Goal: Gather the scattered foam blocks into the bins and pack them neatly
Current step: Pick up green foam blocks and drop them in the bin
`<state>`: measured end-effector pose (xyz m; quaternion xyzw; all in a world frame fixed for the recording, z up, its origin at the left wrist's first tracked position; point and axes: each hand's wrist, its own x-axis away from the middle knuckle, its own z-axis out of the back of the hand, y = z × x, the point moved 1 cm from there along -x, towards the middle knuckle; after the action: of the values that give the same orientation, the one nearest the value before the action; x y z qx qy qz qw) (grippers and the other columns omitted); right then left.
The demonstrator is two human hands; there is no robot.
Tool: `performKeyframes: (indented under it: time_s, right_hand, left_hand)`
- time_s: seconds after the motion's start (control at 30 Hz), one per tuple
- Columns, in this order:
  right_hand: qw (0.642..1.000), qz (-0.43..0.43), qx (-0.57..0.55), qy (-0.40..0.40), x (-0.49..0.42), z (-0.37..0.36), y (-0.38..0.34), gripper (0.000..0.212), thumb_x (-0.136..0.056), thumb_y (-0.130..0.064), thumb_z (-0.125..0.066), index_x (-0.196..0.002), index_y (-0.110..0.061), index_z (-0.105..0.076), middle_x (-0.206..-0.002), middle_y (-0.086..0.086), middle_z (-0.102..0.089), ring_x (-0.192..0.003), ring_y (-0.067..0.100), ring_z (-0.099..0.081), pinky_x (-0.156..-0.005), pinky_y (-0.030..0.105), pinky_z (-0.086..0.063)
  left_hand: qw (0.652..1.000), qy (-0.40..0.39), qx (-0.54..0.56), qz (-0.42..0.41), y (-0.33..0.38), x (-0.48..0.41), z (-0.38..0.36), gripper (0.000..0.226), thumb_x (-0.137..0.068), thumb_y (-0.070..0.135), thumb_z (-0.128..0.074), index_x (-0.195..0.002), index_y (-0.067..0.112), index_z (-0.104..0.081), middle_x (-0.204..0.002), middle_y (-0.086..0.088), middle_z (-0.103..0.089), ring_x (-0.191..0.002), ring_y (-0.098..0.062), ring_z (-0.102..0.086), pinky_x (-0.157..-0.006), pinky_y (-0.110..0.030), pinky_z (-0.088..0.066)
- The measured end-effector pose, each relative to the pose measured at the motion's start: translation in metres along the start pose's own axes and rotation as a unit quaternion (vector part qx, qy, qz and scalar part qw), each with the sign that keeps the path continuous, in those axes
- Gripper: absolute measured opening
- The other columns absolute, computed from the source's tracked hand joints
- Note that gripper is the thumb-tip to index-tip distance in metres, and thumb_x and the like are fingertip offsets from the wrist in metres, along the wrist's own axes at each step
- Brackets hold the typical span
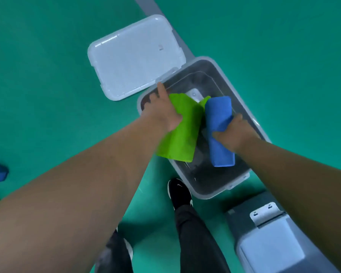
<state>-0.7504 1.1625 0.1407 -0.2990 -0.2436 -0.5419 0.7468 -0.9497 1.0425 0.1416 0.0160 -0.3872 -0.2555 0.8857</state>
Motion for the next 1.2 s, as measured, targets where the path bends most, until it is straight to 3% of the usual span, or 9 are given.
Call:
performKeyframes:
  time_s: [0.13,0.27,0.43,0.5,0.63,0.8,0.93,1.07,1.2]
  right_hand:
    - [0.997,0.009,0.054,-0.050,0.001,-0.029,0.010,0.054,-0.093,-0.034,-0.062,-0.135,-0.005,-0.045,-0.132,0.018,-0.060,-0.121,0.038,-0.059,-0.087,0.040,-0.047]
    - [0.993,0.055,0.086,-0.051,0.010,-0.055,-0.005,0.039,-0.090,-0.026,-0.063,-0.119,-0.004,-0.050,-0.125,0.023,-0.062,-0.119,0.041,-0.059,-0.087,0.040,-0.047]
    - [0.983,0.113,0.127,-0.068,0.021,-0.072,-0.045,0.033,-0.102,-0.018,-0.053,-0.131,-0.001,-0.055,-0.136,0.021,-0.059,-0.126,0.035,-0.056,-0.090,0.034,-0.043]
    - [0.985,0.108,0.120,-0.063,0.020,-0.081,-0.061,0.037,-0.098,-0.024,-0.059,-0.128,-0.003,-0.053,-0.130,0.022,-0.061,-0.119,0.037,-0.059,-0.083,0.033,-0.041]
    - [0.973,0.154,0.154,-0.074,0.028,-0.097,-0.103,0.041,-0.097,-0.025,-0.058,-0.130,-0.001,-0.051,-0.134,0.022,-0.059,-0.124,0.039,-0.056,-0.096,0.038,-0.045]
    - [0.954,0.215,0.190,-0.092,0.039,-0.133,-0.163,0.035,-0.094,-0.027,-0.059,-0.120,-0.006,-0.049,-0.123,0.020,-0.062,-0.112,0.037,-0.059,-0.078,0.035,-0.041]
    - [0.913,0.278,0.273,-0.123,0.063,-0.179,-0.227,0.035,-0.095,-0.028,-0.057,-0.120,-0.004,-0.050,-0.117,0.017,-0.062,-0.108,0.036,-0.060,-0.077,0.032,-0.039]
    - [0.870,0.326,0.340,-0.145,0.096,-0.244,-0.297,0.021,-0.093,-0.029,-0.052,-0.103,-0.012,-0.043,-0.093,0.007,-0.048,-0.096,0.034,-0.057,-0.074,0.033,-0.039]
    - [0.835,0.359,0.388,-0.149,0.149,-0.320,-0.354,0.046,-0.095,-0.031,-0.053,-0.133,-0.006,-0.050,-0.128,0.018,-0.059,-0.115,0.039,-0.059,-0.078,0.034,-0.042]
  left_hand:
    - [0.997,-0.067,-0.021,0.038,-0.012,0.003,-0.038,0.095,-0.090,0.029,-0.064,-0.160,-0.001,-0.008,-0.161,-0.024,-0.026,-0.140,-0.043,-0.043,-0.109,-0.047,-0.045]
    - [0.994,-0.086,-0.060,0.029,-0.042,0.011,-0.059,0.082,-0.085,0.019,-0.051,-0.154,-0.008,-0.015,-0.148,-0.029,-0.042,-0.118,-0.042,-0.059,-0.081,-0.041,-0.047]
    - [0.989,-0.108,-0.099,-0.004,-0.082,0.020,-0.059,0.046,-0.102,0.024,-0.049,-0.142,0.002,-0.044,-0.140,-0.020,-0.052,-0.121,-0.038,-0.057,-0.081,-0.037,-0.043]
    - [0.991,-0.106,-0.078,0.005,-0.098,0.019,-0.055,0.047,-0.100,0.028,-0.051,-0.140,0.004,-0.046,-0.137,-0.018,-0.055,-0.119,-0.037,-0.058,-0.079,-0.035,-0.040]
    - [0.992,-0.114,-0.032,0.033,-0.138,0.026,-0.049,0.048,-0.099,0.026,-0.050,-0.144,0.009,-0.048,-0.137,-0.016,-0.057,-0.117,-0.036,-0.059,-0.082,-0.036,-0.044]
    - [0.987,-0.143,0.004,0.076,-0.212,0.047,-0.049,0.038,-0.099,0.022,-0.048,-0.133,0.008,-0.057,-0.123,-0.012,-0.062,-0.103,-0.032,-0.059,-0.085,-0.037,-0.049]
    - [0.980,-0.135,0.058,0.134,-0.297,0.076,-0.058,0.040,-0.098,0.025,-0.047,-0.134,0.011,-0.057,-0.132,-0.013,-0.062,-0.117,-0.035,-0.061,-0.092,-0.038,-0.053]
    - [0.972,-0.132,0.092,0.172,-0.388,0.115,-0.076,0.038,-0.098,0.029,-0.048,-0.129,0.010,-0.058,-0.128,-0.014,-0.063,-0.110,-0.034,-0.061,-0.081,-0.035,-0.047]
    - [0.963,-0.136,0.113,0.204,-0.477,0.155,-0.101,0.030,-0.100,0.026,-0.047,-0.117,0.006,-0.060,-0.122,-0.016,-0.065,-0.099,-0.034,-0.060,-0.073,-0.034,-0.043]
